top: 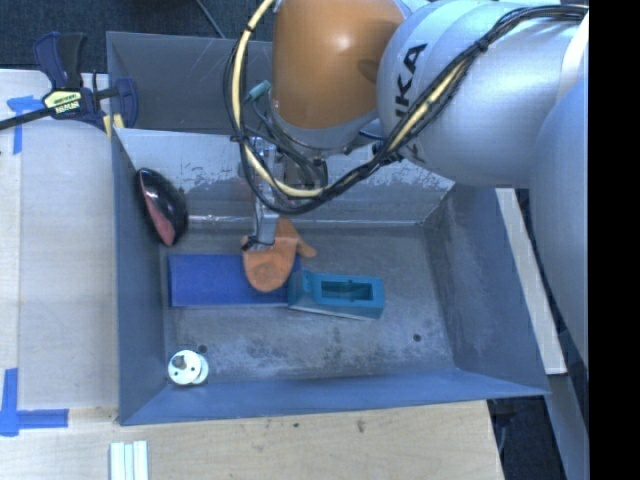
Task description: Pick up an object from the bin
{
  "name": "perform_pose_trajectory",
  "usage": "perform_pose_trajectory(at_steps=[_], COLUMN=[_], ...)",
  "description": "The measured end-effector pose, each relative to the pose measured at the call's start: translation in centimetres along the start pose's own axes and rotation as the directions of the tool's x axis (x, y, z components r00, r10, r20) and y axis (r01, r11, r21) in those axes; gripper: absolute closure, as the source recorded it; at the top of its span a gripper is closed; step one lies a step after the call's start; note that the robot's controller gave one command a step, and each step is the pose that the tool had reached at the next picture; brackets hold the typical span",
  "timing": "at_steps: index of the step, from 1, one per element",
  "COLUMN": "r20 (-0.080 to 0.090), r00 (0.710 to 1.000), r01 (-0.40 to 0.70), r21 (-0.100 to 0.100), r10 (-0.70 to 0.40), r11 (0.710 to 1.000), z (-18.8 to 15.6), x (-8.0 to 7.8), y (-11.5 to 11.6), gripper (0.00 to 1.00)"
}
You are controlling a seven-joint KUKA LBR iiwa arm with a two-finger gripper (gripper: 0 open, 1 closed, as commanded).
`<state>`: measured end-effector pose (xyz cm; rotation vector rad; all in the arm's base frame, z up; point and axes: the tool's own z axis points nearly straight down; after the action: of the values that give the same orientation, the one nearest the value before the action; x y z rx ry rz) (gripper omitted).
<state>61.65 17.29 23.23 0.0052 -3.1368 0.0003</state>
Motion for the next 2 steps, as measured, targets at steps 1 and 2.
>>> perform_pose_trajectory(at_steps=[1, 2], r20=[0.008, 0.014], r00=[1.000, 1.000], r01=[-0.003, -0.014], r21=[-0.001, -0.003], r10=[0.003, 0.014], r11=[1.000, 1.000], z=[-0.6, 4.4], x=[-0.1, -0.4], y=[-0.1, -1.4], gripper=[0.00, 0.00])
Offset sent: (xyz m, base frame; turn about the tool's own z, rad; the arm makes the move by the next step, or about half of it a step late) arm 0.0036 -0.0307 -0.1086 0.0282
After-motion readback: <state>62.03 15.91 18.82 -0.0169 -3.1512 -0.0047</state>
